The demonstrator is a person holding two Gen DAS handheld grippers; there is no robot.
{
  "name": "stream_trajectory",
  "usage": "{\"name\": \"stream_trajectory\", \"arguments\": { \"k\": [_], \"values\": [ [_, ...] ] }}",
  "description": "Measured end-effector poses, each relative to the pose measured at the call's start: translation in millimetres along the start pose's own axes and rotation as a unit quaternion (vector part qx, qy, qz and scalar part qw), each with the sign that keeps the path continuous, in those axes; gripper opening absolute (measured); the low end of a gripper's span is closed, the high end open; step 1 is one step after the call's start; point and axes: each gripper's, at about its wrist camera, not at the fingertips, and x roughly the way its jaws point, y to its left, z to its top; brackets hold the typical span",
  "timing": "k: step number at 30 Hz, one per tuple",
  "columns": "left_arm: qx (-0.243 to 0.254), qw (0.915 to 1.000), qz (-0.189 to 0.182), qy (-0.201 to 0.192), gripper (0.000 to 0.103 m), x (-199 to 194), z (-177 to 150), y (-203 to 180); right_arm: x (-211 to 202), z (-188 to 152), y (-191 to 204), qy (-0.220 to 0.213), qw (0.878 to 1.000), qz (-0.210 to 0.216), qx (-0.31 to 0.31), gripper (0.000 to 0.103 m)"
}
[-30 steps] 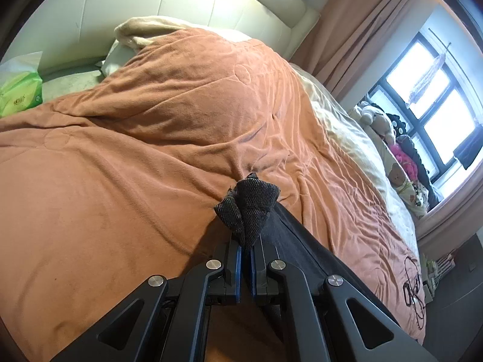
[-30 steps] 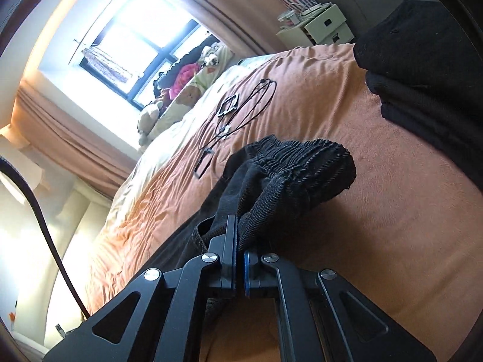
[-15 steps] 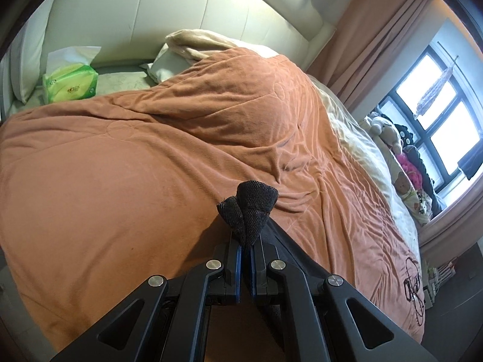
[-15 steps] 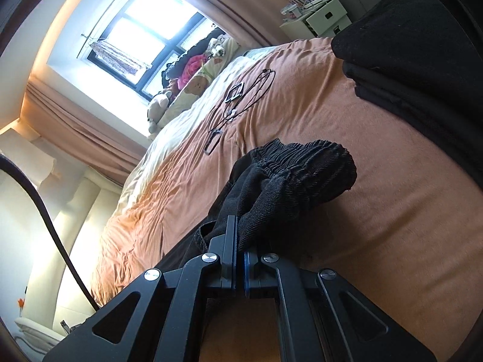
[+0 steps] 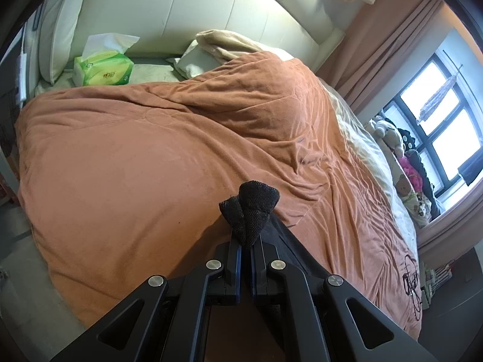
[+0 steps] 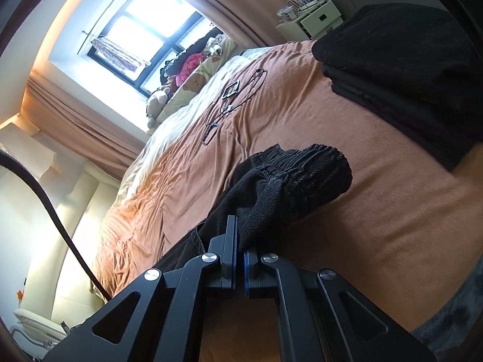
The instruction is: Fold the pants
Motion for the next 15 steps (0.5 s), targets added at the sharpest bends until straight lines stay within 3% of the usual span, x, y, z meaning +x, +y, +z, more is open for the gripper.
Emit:
{"name": "stream_trajectory", "arguments": {
  "k": [5,9,11,14,15],
  "values": [
    [-0.008,0.9993,0.024,0.029,0.005,11,-19,28,5,-14,-15,0.030,0.999,-0.023,0.009,0.000],
    [-0.017,0.9953,0.063,0.072,0.009,29,-39,50,26,-29,-23,0.084,0.992,-0.097,0.004,0.004],
    [-0.010,0.9932,0.084,0.080,0.010,30,-46,56,27,-33,-22,0.092,0.990,-0.106,-0.004,0.006],
    [-0.002,0.9919,0.101,0.076,0.025,23,-49,62,19,-30,-16,0.088,0.989,-0.119,-0.020,0.021],
    [0.000,0.9917,0.108,0.070,0.032,19,-48,63,16,-28,-15,0.084,0.989,-0.122,-0.025,0.032]
  ]
}}
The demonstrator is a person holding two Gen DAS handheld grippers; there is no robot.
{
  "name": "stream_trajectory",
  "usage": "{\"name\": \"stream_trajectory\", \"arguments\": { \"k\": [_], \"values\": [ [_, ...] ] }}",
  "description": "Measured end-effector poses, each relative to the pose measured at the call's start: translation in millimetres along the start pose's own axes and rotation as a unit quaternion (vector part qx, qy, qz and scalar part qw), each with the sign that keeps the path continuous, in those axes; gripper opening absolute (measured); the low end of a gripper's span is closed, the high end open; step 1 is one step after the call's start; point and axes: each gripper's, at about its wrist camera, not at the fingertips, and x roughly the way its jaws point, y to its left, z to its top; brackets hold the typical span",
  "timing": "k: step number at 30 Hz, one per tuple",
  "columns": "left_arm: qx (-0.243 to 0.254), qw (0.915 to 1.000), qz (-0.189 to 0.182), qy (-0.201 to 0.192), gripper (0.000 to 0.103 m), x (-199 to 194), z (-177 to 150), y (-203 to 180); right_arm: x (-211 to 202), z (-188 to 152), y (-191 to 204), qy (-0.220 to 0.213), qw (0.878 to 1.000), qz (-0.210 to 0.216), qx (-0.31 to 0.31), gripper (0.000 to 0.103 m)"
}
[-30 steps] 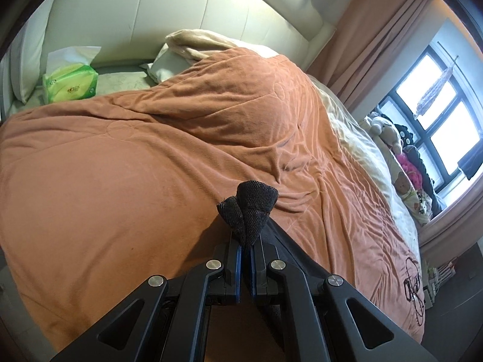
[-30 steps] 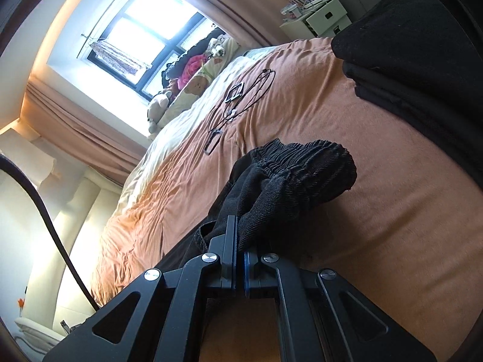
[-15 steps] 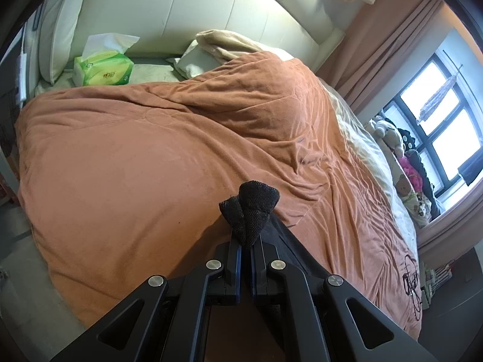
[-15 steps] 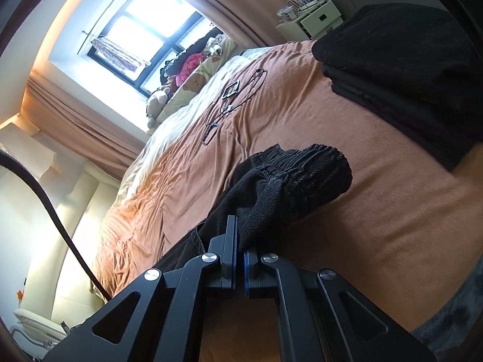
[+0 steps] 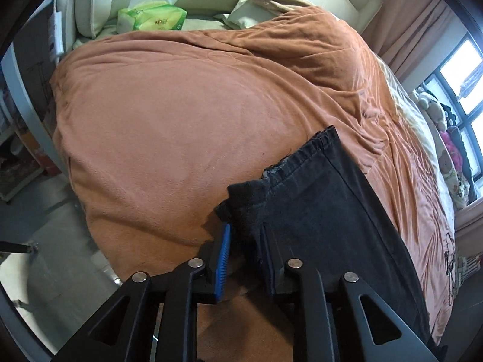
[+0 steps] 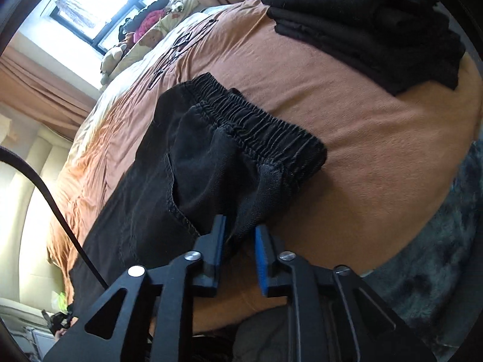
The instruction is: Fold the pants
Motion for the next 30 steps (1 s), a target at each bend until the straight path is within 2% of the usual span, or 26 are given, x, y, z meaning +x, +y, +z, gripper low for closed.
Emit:
{"name": "stream_trajectory", "arguments": {
  "k": [1,3,7,13,19,24,27,30],
  "values": [
    [0.001,1.0000,0.005,-0.007,0.036,-4,1,2,-4,0,2,-0.006,1.000,-0.005,-0.005,0.043],
    [0.005,0.9997,0.011,-0.022,0.046,-13,2,2,-13,0,9,-0.026,0.999,-0.016,-0.023,0.050],
    [0.021,0.9994,0.006,-0.028,0.048,-21,6,-12,-15,5,24,-0.035,0.997,-0.015,-0.063,0.050],
    [0.039,0.9989,-0.013,-0.023,0.048,-16,8,-50,4,13,47,-0.036,0.992,-0.001,-0.120,0.050],
    [0.058,0.9979,-0.027,-0.008,0.048,-1,6,-88,38,26,61,-0.028,0.986,0.016,-0.167,0.050],
    [0.073,0.9968,-0.032,0.003,0.048,13,4,-121,76,44,89,0.000,0.979,0.036,-0.201,0.050],
    [0.080,0.9958,-0.041,0.012,0.048,19,3,-140,98,50,109,0.006,0.972,0.021,-0.232,0.050],
    [0.092,0.9947,-0.042,0.019,0.048,26,-1,-158,118,53,134,0.016,0.965,0.025,-0.262,0.050]
  ]
}}
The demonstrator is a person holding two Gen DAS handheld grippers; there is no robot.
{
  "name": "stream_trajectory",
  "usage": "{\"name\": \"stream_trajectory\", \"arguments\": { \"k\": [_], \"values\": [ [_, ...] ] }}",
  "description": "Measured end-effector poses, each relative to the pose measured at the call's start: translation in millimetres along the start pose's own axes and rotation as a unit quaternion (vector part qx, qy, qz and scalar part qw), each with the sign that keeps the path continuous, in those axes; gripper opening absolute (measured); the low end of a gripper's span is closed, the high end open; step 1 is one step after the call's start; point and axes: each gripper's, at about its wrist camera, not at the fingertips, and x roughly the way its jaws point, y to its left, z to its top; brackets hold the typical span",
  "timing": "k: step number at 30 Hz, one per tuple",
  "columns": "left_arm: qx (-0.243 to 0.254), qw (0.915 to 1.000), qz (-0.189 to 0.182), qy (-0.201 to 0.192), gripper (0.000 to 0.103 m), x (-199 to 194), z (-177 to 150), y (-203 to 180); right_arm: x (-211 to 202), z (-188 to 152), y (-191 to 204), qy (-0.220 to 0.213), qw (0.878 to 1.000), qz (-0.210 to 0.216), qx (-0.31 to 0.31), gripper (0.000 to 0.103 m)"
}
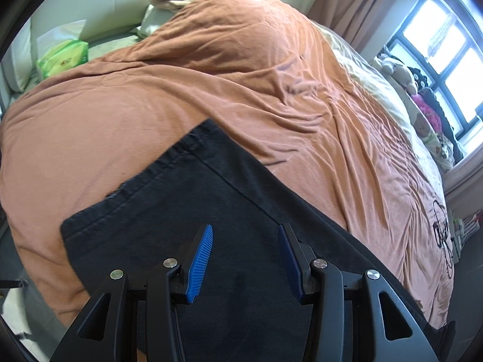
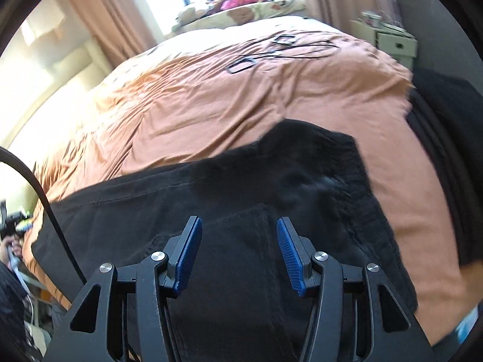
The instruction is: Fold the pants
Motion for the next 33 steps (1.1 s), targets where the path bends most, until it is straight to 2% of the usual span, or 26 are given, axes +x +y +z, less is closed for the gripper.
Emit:
{"name": "stream_trajectory", "arguments": {
  "k": [3,4,6,15,20,33],
  "values": [
    [0.007,0.9999,-0.004,0.010,0.048,9,0,-18,20,13,21,0.011,0.999,0.009,-0.036,0.051],
    [0.011,0.9998,-0.004,0.013,0.048,13,0,-24,27,18,27,0.016,0.999,0.013,-0.048,0.059],
    [0.017,0.9996,-0.006,0.019,0.048,18,-1,-36,44,26,45,0.021,0.996,0.018,-0.079,0.065],
    [0.047,0.9977,-0.014,0.046,0.049,43,-9,-94,104,54,96,0.050,0.982,0.055,-0.171,0.065],
    [0.058,0.9966,-0.012,0.058,0.049,61,-12,-117,135,65,116,0.064,0.975,0.078,-0.198,0.065],
    [0.051,0.9941,0.030,0.091,0.049,110,-14,-132,216,77,159,0.113,0.953,0.109,-0.260,0.065]
  ]
}}
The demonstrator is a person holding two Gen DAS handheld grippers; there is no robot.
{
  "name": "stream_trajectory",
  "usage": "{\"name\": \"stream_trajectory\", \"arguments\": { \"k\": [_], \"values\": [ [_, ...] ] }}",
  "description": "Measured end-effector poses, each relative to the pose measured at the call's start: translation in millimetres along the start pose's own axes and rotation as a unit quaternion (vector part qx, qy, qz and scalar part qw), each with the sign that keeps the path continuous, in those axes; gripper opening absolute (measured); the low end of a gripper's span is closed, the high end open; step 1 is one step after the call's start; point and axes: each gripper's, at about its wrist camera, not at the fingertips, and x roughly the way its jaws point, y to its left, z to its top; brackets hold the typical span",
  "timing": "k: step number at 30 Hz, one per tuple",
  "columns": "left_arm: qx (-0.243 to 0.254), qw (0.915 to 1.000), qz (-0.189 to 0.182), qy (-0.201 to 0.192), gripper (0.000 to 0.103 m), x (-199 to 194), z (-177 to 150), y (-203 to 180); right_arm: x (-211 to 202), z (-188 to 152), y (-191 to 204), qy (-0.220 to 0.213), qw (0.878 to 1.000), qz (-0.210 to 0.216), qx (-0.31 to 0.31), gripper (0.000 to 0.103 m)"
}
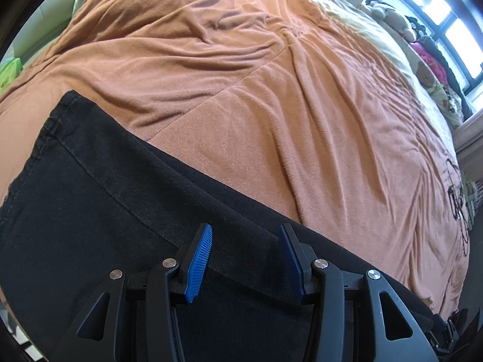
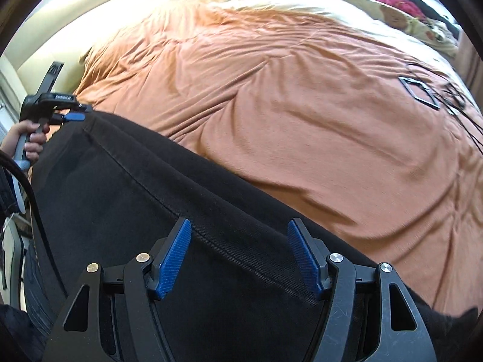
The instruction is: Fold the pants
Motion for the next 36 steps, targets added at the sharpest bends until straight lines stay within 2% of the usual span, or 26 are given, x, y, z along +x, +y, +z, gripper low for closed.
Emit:
{"name": "stream_trajectory", "arguments": {
  "k": [2,4,9,11,16,17,18,19,20,21,25,33,36],
  "values": [
    [-0.006,1.0000,0.002,0.005,0.049,6,2,1,13,6,0,0.010,1.000,0.006,-0.007,0.064],
    [-0.009,0.9999,0.006,0.011,0.049,12,4,1,29,12,-3,0.028,0.999,0.006,-0.015,0.057],
    [-0.014,0.9996,0.007,0.023,0.049,20,9,3,54,20,-4,0.054,0.998,0.016,-0.024,0.057],
    [-0.016,0.9995,0.008,0.025,0.049,21,10,3,56,23,-4,0.058,0.998,0.029,-0.028,0.049],
    [0.002,0.9987,0.029,0.043,0.047,26,14,-3,57,25,4,0.070,0.995,0.044,-0.055,0.014],
    [0.003,0.9983,0.037,0.044,0.041,27,14,-3,56,26,5,0.070,0.995,0.041,-0.060,0.011],
    [0.004,0.9980,0.045,0.044,0.030,28,15,-3,55,26,7,0.066,0.995,0.037,-0.064,0.004],
    [0.003,0.9977,0.052,0.044,0.023,28,15,-3,52,27,8,0.059,0.996,0.033,-0.066,0.001],
    [0.001,0.9977,0.050,0.045,0.006,28,16,-1,49,27,9,0.050,0.996,0.028,-0.066,0.001],
    [-0.002,0.9978,0.045,0.048,0.004,29,16,0,46,27,11,0.040,0.997,0.021,-0.068,0.000],
    [0.007,0.9986,0.039,0.034,0.002,20,17,-1,40,29,18,0.018,0.997,0.000,-0.069,0.000],
    [-0.020,0.9998,0.000,-0.006,0.001,-4,24,6,26,36,23,-0.020,0.998,-0.026,-0.056,0.000],
    [-0.020,0.9997,-0.002,-0.014,0.001,-5,28,2,26,37,21,-0.024,0.998,-0.036,-0.049,0.000]
  ]
}}
